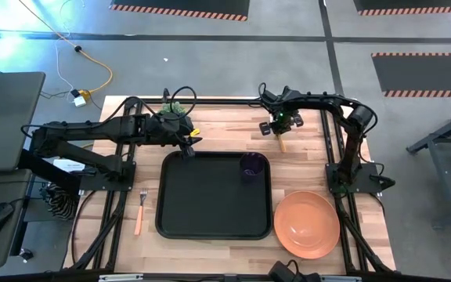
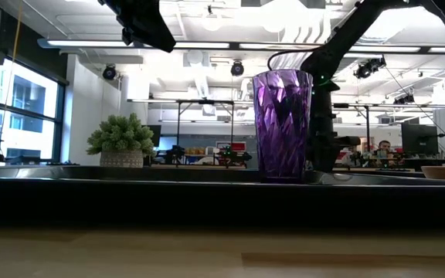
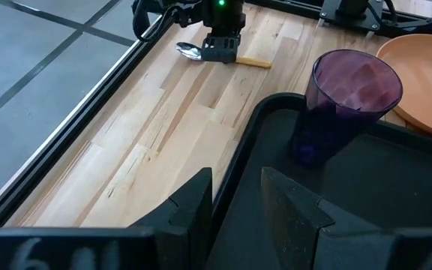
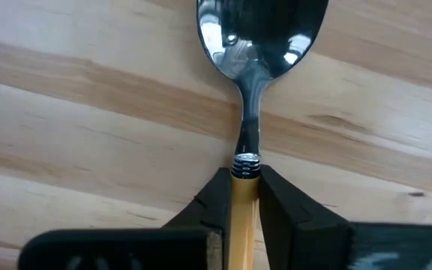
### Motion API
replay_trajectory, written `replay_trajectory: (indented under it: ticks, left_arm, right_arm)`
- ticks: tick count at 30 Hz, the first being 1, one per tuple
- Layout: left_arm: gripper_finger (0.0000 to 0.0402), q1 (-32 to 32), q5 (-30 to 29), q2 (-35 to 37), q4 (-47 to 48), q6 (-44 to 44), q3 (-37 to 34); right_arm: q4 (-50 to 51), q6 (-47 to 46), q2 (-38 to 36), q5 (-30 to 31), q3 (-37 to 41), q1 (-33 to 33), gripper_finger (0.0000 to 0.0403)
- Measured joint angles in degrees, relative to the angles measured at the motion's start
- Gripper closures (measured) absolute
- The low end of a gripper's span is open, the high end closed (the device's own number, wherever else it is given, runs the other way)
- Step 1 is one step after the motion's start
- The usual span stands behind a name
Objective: Pick and place plate/cup/fork/spoon on tray
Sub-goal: Put the orange yellow on the left side of the black tray
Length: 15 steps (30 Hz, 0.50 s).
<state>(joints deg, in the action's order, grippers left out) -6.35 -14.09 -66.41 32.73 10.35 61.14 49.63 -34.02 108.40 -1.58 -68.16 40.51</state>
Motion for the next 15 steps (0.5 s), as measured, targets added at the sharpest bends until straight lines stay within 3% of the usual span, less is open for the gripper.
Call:
replay_trajectory:
  ticks: [15]
  left_arm:
    - [0.0293, 0.0, 0.0, 0.0, 0.0, 0.0, 0.0]
  right_arm:
    - [0.2, -2.3, -8.0, -0.1, -0.1, -1.3, 0.0372]
